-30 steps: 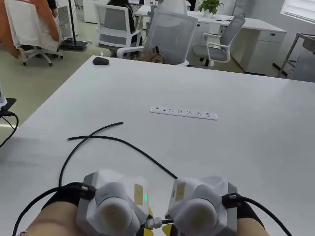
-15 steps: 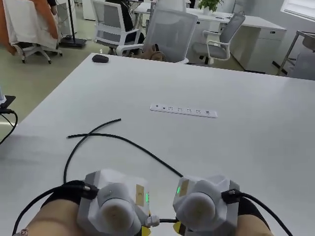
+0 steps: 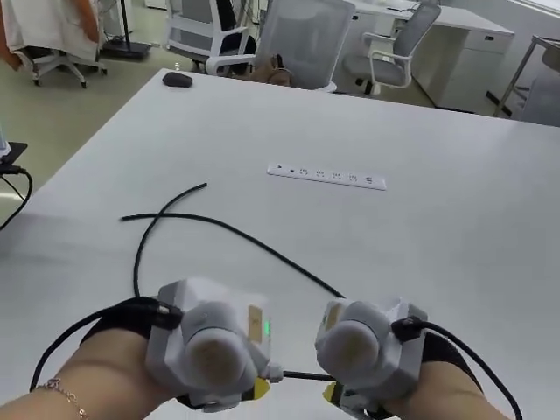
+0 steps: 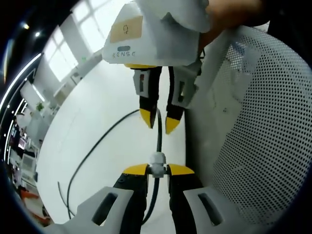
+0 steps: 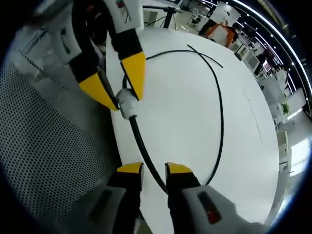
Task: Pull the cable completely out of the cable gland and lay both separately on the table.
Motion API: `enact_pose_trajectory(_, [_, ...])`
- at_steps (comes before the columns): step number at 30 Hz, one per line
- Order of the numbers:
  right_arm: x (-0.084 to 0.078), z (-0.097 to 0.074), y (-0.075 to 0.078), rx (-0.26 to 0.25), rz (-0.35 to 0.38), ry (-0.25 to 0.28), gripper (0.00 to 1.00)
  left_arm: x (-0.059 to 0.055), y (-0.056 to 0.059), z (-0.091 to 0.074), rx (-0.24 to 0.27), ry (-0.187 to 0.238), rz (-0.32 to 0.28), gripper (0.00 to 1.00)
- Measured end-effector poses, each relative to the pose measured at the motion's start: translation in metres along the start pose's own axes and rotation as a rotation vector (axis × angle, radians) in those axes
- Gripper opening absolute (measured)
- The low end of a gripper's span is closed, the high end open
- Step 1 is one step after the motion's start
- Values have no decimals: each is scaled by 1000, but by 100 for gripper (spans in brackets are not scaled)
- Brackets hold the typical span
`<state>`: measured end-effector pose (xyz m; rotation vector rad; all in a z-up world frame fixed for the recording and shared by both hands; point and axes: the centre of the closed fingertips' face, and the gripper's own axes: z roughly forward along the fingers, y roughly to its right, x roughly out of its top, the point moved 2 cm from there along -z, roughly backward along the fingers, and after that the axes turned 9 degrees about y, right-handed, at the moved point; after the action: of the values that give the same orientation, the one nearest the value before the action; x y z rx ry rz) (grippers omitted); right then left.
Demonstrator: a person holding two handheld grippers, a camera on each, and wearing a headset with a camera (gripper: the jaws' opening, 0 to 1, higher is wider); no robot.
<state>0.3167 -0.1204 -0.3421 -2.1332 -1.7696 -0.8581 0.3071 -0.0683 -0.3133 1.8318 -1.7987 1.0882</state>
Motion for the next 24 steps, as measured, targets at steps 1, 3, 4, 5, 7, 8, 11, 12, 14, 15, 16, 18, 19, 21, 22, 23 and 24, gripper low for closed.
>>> enact_pose_trajectory(1, [8, 1, -4, 19, -6, 37, 21, 1, 0, 0, 0, 2, 0, 16])
enact_pose_trajectory(3, [25, 0, -10, 53, 11, 134, 20, 1, 1, 0, -1, 3, 3, 16])
enact_pose_trajectory(4, [31, -1, -12, 61, 13, 164, 18, 1, 1, 0, -3, 3, 5, 16])
enact_pose_trajectory(5, [35, -3, -12, 64, 17, 190, 15, 2, 1, 0, -5, 6, 11, 16])
enact_pose_trajectory(7, [31, -3, -13, 75, 18, 168, 9, 4, 0, 0, 2, 12, 15, 16])
enact_pose_trajectory(8, [30, -2, -12, 67, 19, 166, 8, 4, 1, -1, -2, 12, 12, 16])
enact_pose_trajectory(11, [29, -4, -15, 90, -42, 167, 4, 3, 3, 0, -12, 9, 33, 16])
enact_pose_trajectory(12, [29, -4, -17, 94, -46, 168, 3, 3, 4, 0, -11, 6, 31, 16])
enact_pose_trajectory(14, [29, -3, -19, 95, -60, 166, 3, 2, 5, 1, -15, 1, 36, 16])
enact_pose_trajectory(15, [29, -3, -19, 92, -64, 163, 3, 2, 5, 1, -15, 1, 35, 16])
enact_pose_trajectory(16, [29, -3, -18, 91, -64, 162, 3, 2, 5, 1, -13, 2, 32, 16])
enact_pose_trajectory(18, [30, -4, -15, 78, -48, 167, 3, 3, 3, 0, -2, 7, 29, 16])
enact_pose_trajectory(19, [28, -4, -12, 67, -38, 162, 3, 2, 0, -1, 9, 2, 25, 16])
enact_pose_trajectory(21, [26, -5, -9, 57, -35, 155, 3, 0, -3, -2, 21, -5, 22, 16])
enact_pose_trajectory(22, [25, -5, -9, 54, -31, 150, 3, -1, -4, -2, 23, -9, 14, 16])
enact_pose_trajectory(23, [22, -5, -6, 44, -19, 138, 3, -2, -5, -2, 26, -12, 12, 16])
enact_pose_trajectory(24, [20, -4, -5, 37, -15, 127, 4, -3, -5, -2, 29, -17, 9, 16])
